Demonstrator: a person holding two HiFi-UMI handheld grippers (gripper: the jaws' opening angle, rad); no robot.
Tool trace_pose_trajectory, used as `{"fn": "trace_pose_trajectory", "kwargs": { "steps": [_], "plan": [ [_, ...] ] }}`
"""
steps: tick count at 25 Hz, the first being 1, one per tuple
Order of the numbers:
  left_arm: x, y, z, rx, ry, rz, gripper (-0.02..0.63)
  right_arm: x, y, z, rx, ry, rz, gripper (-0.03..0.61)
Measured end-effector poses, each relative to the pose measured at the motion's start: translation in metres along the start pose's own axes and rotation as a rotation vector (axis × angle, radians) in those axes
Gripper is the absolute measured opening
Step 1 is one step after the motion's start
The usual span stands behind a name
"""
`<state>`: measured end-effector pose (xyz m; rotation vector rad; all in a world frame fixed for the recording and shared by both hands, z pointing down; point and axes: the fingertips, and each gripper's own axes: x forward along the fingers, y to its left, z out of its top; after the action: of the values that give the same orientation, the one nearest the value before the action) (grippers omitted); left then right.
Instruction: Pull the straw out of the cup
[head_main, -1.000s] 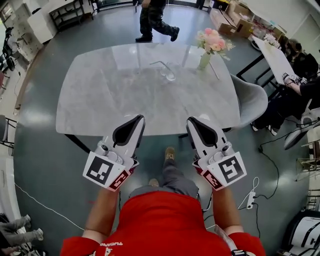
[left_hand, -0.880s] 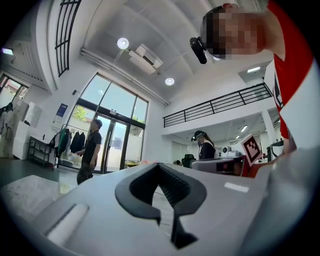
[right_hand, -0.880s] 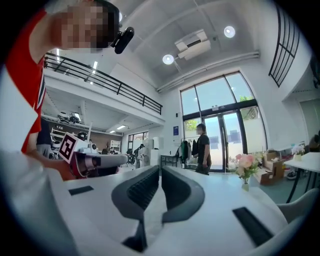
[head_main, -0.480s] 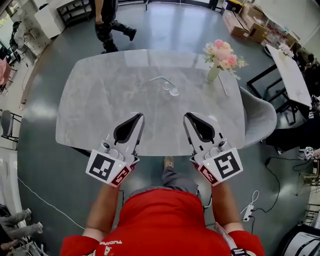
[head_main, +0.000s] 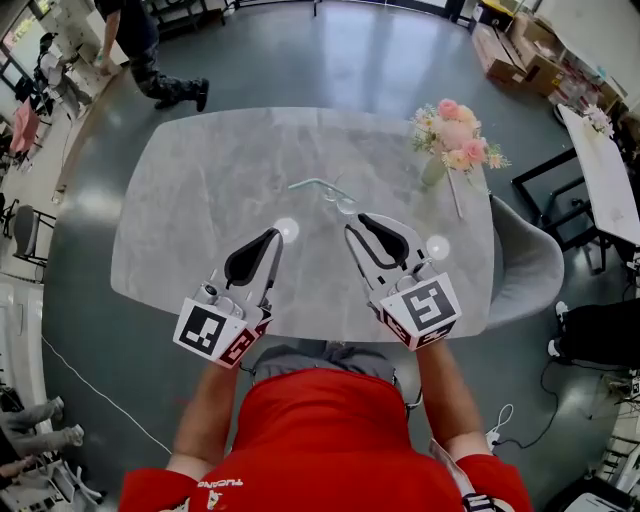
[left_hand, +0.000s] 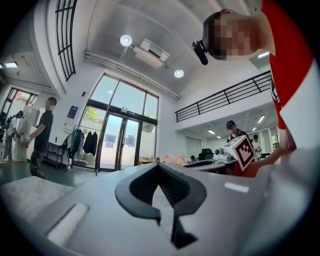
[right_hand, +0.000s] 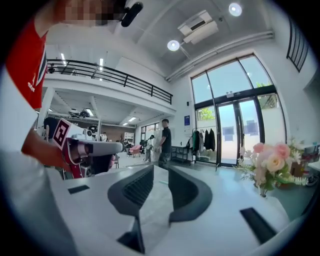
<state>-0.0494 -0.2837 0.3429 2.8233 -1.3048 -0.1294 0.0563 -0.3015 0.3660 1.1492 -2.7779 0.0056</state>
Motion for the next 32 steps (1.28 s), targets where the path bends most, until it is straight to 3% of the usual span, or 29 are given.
{"fn": "trace_pose_trajectory", "kwargs": {
  "steps": [11, 18, 22, 28, 32],
  "plan": [
    [0.025, 0.024, -0.02, -0.016, 0.033, -0.015, 0.005, 0.074, -0.032, -0.053, -0.095, 0.181, -0.011, 0.131],
    [0.035, 0.031, -0.034, -0.036, 0.05, -0.064, 0.006, 0.119, -0.052, -0.103, -0.211, 0.367, -0.038, 0.152],
    [0.04, 0.035, -0.042, -0.046, 0.061, -0.082, 0.006, 0.137, -0.056, -0.127, -0.265, 0.451, -0.025, 0.152],
    [0.049, 0.042, -0.053, -0.061, 0.075, -0.092, 0.006, 0.154, -0.056, -0.141, -0.274, 0.488, -0.008, 0.146],
    [0.052, 0.046, -0.057, -0.071, 0.081, -0.094, 0.006, 0.158, -0.061, -0.144, -0.274, 0.498, -0.025, 0.081]
  ]
}}
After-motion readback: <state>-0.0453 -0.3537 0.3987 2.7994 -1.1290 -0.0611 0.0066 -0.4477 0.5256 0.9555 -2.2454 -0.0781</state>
